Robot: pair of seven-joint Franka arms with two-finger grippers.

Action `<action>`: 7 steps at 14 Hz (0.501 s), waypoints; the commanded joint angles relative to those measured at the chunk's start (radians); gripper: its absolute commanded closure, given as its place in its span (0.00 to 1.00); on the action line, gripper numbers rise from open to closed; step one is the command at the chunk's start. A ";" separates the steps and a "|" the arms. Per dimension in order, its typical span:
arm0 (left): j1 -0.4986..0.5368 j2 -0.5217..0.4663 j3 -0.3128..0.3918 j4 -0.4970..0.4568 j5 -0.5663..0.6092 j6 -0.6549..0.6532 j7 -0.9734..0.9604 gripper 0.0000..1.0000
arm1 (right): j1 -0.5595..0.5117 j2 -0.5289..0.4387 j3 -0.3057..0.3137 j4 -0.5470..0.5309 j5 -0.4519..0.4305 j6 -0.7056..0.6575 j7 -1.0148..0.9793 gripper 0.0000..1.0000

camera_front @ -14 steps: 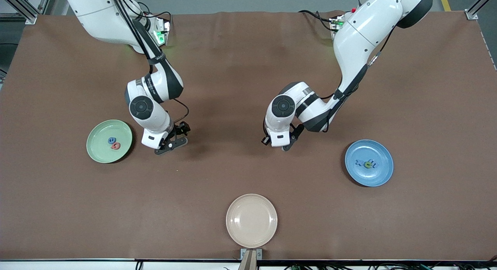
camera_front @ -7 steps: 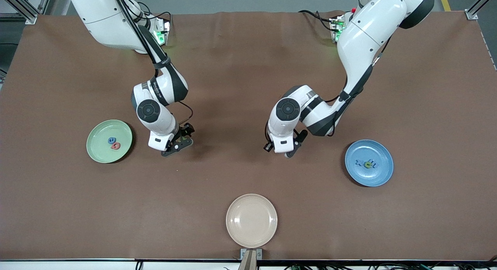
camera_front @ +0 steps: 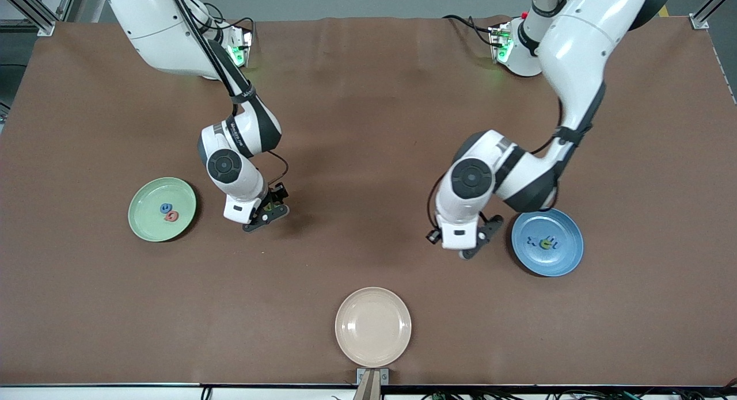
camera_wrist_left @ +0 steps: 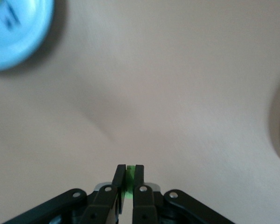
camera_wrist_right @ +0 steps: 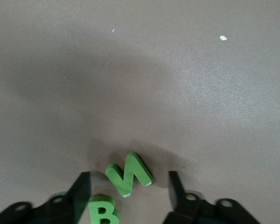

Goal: Sort upper and lower case letters into plates
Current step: 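Place the green p on the blue plate while the right gripper grasps N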

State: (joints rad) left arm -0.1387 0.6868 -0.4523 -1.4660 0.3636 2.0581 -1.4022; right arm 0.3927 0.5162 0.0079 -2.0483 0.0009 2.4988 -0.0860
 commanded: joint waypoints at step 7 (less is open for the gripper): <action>0.201 -0.073 -0.006 -0.027 -0.009 -0.093 0.458 1.00 | 0.001 0.015 0.001 0.013 0.008 -0.002 -0.031 0.64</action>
State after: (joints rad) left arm 0.0257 0.6386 -0.4524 -1.4684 0.3624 1.9781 -1.0170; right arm 0.3927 0.5186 0.0076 -2.0471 0.0009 2.4988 -0.0955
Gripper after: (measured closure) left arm 0.894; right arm 0.542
